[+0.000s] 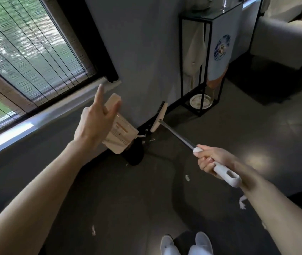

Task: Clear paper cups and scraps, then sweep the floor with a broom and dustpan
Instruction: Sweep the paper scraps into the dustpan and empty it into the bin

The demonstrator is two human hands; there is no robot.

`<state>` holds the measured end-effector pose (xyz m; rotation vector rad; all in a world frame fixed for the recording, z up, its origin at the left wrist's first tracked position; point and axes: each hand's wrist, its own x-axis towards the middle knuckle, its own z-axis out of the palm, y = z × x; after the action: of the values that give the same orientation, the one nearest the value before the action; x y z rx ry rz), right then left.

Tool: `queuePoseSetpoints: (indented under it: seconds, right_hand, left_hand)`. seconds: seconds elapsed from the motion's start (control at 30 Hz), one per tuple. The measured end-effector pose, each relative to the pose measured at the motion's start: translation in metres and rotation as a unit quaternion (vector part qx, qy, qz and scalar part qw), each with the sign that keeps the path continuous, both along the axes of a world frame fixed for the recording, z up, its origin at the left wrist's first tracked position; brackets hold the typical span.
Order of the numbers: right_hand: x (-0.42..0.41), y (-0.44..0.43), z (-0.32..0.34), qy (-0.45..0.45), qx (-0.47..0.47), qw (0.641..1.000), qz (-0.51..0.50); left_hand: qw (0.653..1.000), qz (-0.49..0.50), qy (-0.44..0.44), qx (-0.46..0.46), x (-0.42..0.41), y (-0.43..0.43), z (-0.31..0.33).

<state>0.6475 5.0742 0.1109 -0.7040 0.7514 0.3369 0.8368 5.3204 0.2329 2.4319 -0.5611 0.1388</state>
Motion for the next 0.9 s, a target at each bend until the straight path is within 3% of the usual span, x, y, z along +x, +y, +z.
queuePoseSetpoints:
  seconds: [0.07, 0.2, 0.43, 0.7, 0.9]
  right_hand:
    - [0.001, 0.002, 0.006, -0.008, -0.015, 1.000, -0.009]
    - [-0.006, 0.004, 0.010, -0.011, -0.050, 0.998, -0.030]
    - [-0.031, 0.007, 0.003, 0.020, -0.100, 0.993, -0.064]
    - [-0.081, -0.040, -0.012, 0.051, -0.072, 0.987, -0.132]
    - [-0.112, -0.128, -0.038, 0.078, -0.050, 0.974, -0.209]
  left_hand:
    - [0.997, -0.034, 0.012, -0.067, 0.000, 0.002, 0.005]
    - [0.992, -0.110, 0.030, -0.047, 0.008, -0.004, -0.023]
    - [0.983, -0.103, 0.139, -0.063, 0.007, -0.045, -0.097]
    - [0.951, -0.212, 0.223, -0.042, -0.041, -0.156, -0.141]
    - [0.928, -0.293, 0.228, -0.032, -0.055, -0.280, -0.146]
